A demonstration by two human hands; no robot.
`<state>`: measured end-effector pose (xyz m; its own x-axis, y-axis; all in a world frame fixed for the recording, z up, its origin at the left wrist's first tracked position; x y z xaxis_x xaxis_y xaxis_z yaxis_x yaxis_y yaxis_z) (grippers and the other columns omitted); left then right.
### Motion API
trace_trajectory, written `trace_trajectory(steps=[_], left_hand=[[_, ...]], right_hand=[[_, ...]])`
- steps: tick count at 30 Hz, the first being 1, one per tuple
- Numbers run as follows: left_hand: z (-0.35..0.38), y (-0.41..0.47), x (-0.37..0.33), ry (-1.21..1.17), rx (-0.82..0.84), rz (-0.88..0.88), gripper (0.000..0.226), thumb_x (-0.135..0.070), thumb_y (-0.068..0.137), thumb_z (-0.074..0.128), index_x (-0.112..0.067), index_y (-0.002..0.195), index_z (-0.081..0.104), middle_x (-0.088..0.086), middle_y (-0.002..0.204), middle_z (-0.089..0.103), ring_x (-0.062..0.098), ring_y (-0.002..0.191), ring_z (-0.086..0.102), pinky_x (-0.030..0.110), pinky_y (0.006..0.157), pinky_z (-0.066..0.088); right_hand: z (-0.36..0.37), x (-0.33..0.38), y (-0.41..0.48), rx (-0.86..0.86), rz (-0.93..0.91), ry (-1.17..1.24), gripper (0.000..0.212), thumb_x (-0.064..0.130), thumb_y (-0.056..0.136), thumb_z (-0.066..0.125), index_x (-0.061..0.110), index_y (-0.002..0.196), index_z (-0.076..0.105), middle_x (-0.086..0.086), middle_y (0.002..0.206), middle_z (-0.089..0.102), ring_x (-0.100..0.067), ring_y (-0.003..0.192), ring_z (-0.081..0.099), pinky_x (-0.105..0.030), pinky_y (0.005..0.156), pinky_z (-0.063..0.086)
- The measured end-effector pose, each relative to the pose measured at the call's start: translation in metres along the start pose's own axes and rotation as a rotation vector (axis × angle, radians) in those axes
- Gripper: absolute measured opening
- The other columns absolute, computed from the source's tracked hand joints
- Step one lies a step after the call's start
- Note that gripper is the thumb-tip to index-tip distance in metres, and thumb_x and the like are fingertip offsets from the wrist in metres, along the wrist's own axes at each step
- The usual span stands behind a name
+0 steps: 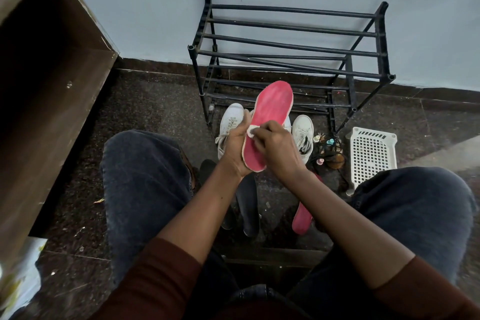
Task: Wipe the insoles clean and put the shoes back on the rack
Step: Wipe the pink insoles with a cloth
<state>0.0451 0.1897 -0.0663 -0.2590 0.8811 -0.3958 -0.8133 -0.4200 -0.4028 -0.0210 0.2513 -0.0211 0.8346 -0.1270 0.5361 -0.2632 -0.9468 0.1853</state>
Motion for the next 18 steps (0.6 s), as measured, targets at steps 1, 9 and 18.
trace_trajectory(steps=[1,9,18], left_hand=[[0.001,0.0,0.0,0.009,-0.005,0.005,0.058,-0.05,0.085,0.047,0.0,0.115,0.056,0.013,0.097,0.064,0.024,0.097,0.063,0.037,0.089,0.053],[-0.004,-0.005,0.002,0.113,-0.047,0.022,0.04,-0.043,0.09,0.04,-0.014,0.108,0.06,0.008,0.093,0.063,0.024,0.076,0.059,0.033,0.064,0.052],[-0.009,0.005,0.001,0.04,-0.099,-0.027,0.091,-0.072,0.087,0.024,0.004,0.136,0.04,0.02,0.112,0.058,0.03,0.11,0.056,0.041,0.107,0.035]], right_hand=[[0.0,-0.004,0.007,-0.024,0.022,-0.015,0.019,0.007,0.089,0.055,-0.002,0.1,0.068,-0.021,0.091,0.059,-0.035,0.077,0.06,-0.038,0.067,0.046],[-0.006,-0.027,0.046,-0.109,0.188,-0.013,0.022,0.007,0.089,0.056,0.001,0.107,0.067,-0.02,0.105,0.062,-0.033,0.089,0.061,-0.029,0.074,0.042],[0.004,-0.002,-0.007,0.069,-0.054,0.033,0.019,-0.003,0.084,0.056,-0.001,0.095,0.071,-0.021,0.087,0.062,-0.036,0.073,0.061,-0.044,0.067,0.05]])
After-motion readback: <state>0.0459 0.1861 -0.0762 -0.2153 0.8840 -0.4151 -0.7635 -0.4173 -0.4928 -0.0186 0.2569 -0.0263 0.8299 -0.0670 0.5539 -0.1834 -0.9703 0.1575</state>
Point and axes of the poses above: each hand's wrist, its own y-axis towards the middle knuckle, its own z-axis out of the palm, x = y × z, the point moved 1 cm from there along y, towards the middle knuckle
